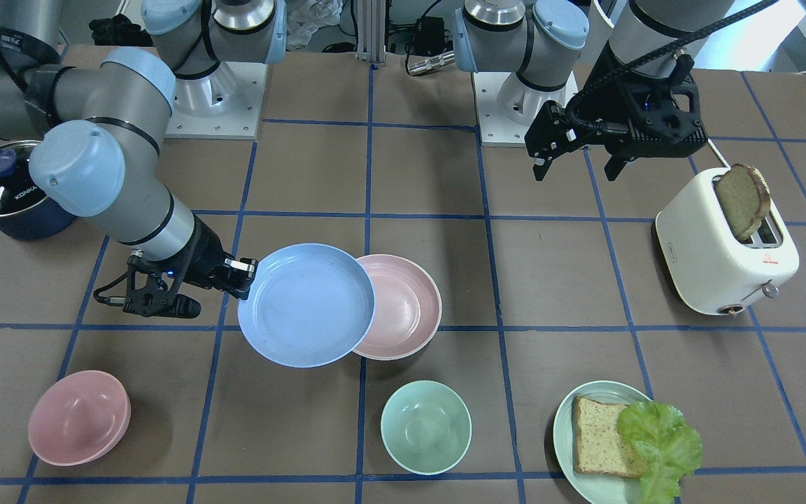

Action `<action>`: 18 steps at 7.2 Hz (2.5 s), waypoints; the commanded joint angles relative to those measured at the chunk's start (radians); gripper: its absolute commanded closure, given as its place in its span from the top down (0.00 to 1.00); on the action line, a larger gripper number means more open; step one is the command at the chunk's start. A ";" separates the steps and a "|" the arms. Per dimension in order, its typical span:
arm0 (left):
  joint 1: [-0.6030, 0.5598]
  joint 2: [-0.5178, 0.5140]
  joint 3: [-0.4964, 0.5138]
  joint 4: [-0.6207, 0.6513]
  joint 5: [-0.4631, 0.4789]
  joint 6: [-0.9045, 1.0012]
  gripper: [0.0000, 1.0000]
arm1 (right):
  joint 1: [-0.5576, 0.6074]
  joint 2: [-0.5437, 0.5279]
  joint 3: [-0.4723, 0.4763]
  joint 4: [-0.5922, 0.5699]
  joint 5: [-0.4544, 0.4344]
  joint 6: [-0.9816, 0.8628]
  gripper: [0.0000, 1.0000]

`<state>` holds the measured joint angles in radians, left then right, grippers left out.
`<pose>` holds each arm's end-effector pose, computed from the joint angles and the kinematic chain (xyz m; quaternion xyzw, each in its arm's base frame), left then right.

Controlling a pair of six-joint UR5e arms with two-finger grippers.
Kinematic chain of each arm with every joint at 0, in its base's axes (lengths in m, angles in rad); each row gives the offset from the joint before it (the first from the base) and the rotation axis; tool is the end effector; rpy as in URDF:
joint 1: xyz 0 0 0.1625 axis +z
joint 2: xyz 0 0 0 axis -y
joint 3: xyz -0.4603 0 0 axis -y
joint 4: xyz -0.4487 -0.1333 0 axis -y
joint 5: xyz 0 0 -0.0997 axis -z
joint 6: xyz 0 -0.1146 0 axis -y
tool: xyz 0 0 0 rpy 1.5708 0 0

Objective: Stack three plates with pink and blue
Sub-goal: 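Carry the light blue plate with the right gripper over the pink plate, then lower the light blue plate onto the pink plate and open the right gripper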

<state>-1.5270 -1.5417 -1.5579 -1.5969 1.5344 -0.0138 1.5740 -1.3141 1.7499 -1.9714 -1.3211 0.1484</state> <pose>-0.1139 -0.5419 0.5285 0.0286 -0.9994 0.0082 0.0181 0.1636 -0.6188 0.3038 0.0741 0.9893 0.0268 0.1228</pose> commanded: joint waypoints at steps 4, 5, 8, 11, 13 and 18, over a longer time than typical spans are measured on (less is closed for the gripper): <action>0.001 0.002 -0.001 0.000 -0.003 0.006 1.00 | 0.181 0.075 0.007 -0.158 -0.039 0.200 0.04; 0.002 0.002 0.001 0.000 -0.002 0.006 1.00 | 0.185 0.079 0.017 -0.173 -0.040 0.201 0.04; 0.005 0.002 0.001 0.000 -0.003 0.011 1.00 | 0.187 0.079 0.126 -0.322 -0.038 0.207 0.04; 0.005 0.002 0.002 0.000 -0.002 0.011 1.00 | 0.187 0.081 0.126 -0.320 -0.035 0.227 0.04; 0.007 0.002 0.005 -0.002 -0.003 0.012 1.00 | 0.207 0.090 0.123 -0.331 -0.038 0.238 0.04; 0.007 0.002 0.004 -0.002 -0.002 0.012 1.00 | 0.215 0.093 0.128 -0.333 -0.044 0.234 0.05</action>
<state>-1.5208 -1.5401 -1.5531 -1.5983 1.5324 -0.0015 1.7884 -1.2218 1.8753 -2.3061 -1.3618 0.3854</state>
